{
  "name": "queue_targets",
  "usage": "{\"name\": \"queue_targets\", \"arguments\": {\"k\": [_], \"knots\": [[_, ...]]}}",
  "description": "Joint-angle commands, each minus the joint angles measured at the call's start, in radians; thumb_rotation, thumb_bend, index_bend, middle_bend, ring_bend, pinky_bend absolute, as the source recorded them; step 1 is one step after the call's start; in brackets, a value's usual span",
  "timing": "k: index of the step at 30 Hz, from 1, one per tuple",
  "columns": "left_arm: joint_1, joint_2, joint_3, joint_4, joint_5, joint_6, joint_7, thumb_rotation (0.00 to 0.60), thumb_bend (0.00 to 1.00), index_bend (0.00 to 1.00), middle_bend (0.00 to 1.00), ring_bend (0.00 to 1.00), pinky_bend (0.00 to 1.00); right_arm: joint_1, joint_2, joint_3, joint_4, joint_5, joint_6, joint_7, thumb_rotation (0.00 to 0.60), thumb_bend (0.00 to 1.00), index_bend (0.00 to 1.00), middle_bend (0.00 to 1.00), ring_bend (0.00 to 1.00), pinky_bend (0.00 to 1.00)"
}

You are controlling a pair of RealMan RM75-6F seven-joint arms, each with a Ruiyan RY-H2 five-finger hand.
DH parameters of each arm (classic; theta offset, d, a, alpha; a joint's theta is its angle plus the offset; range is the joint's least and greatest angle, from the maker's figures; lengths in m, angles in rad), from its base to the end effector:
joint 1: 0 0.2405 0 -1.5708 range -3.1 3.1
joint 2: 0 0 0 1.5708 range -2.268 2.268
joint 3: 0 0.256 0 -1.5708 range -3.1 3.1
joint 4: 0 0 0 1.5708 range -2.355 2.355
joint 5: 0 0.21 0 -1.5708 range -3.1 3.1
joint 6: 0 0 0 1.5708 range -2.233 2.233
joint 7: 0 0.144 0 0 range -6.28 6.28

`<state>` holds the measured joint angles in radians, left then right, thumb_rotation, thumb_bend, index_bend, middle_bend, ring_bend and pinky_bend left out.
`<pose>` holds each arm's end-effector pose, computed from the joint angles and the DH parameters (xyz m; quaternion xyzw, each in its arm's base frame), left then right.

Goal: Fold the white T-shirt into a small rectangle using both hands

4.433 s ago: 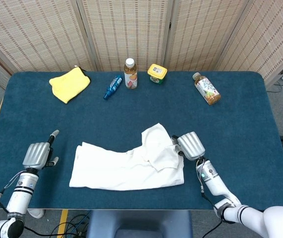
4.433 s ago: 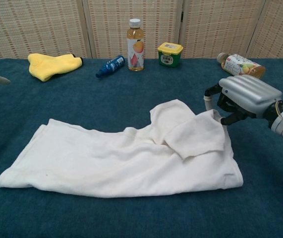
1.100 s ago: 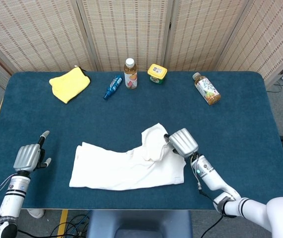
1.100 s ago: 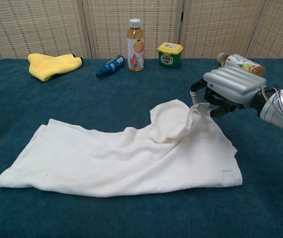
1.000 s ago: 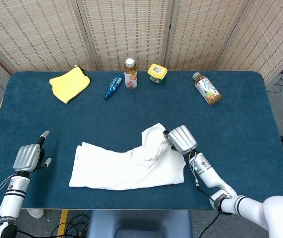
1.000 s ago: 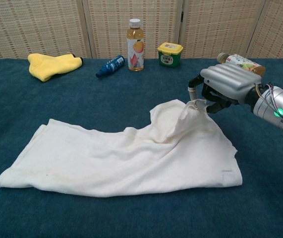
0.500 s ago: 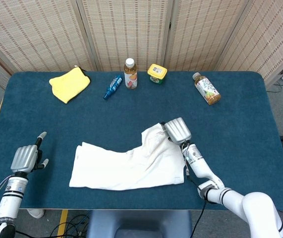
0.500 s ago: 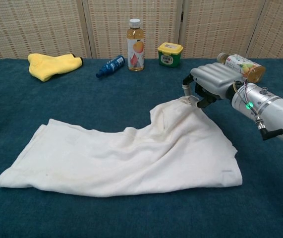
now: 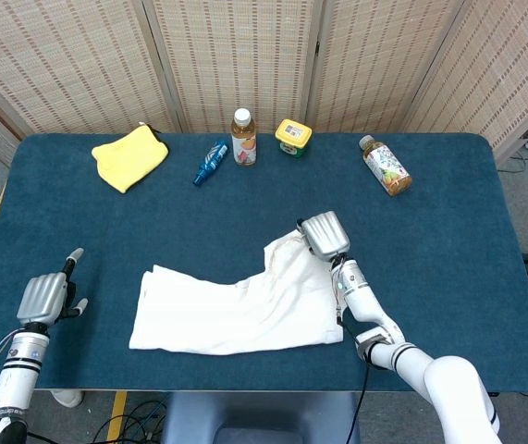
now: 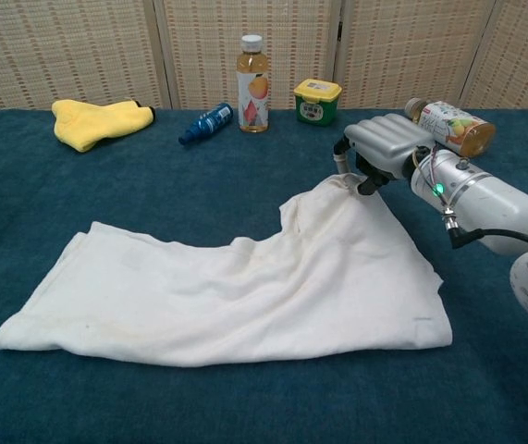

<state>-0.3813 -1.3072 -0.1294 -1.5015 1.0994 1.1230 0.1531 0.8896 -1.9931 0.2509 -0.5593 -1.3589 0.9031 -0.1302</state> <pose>-0.3040 0.2827 0.0856 -0.6026 -0.4722 -0.3158 0.5605 -0.1625 -0.4251 -0.0709 0.7460 -0.2558 0.3482 0.5068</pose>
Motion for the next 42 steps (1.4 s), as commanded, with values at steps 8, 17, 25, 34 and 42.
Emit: {"name": "queue_targets", "arguments": {"k": [8,17,25,34,42], "knots": [[0.003,0.005,-0.003,-0.004,-0.001,0.001,0.001,0.600,0.33,0.00,0.86,0.79,0.87,0.024,-0.007,0.014,0.008,0.025,-0.017,-0.017,0.600,0.46,0.38,0.94,0.98,1.00],[0.005,0.013,-0.007,-0.010,-0.001,0.005,0.003,0.600,0.33,0.00,0.86,0.79,0.87,0.031,0.007,0.031,-0.039,0.040,0.013,-0.030,0.600,0.35,0.19,0.93,0.98,1.00],[-0.007,0.038,0.015,0.014,0.113,-0.004,-0.062,0.600,0.33,0.02,0.86,0.79,0.87,-0.034,0.181,0.028,-0.311,0.013,0.132,-0.035,0.600,0.34,0.18,0.93,0.98,1.00],[-0.064,0.050,0.047,0.093,0.281,-0.049,-0.172,0.600,0.33,0.16,0.85,0.78,0.87,-0.181,0.464,-0.029,-0.686,-0.004,0.236,-0.121,0.600,0.34,0.18,0.93,0.98,1.00],[-0.130,-0.005,0.099,0.244,0.465,-0.042,-0.231,0.600,0.33,0.24,0.84,0.77,0.85,-0.298,0.604,-0.106,-0.855,-0.053,0.333,-0.137,0.600,0.34,0.18,0.93,0.98,1.00]]}}
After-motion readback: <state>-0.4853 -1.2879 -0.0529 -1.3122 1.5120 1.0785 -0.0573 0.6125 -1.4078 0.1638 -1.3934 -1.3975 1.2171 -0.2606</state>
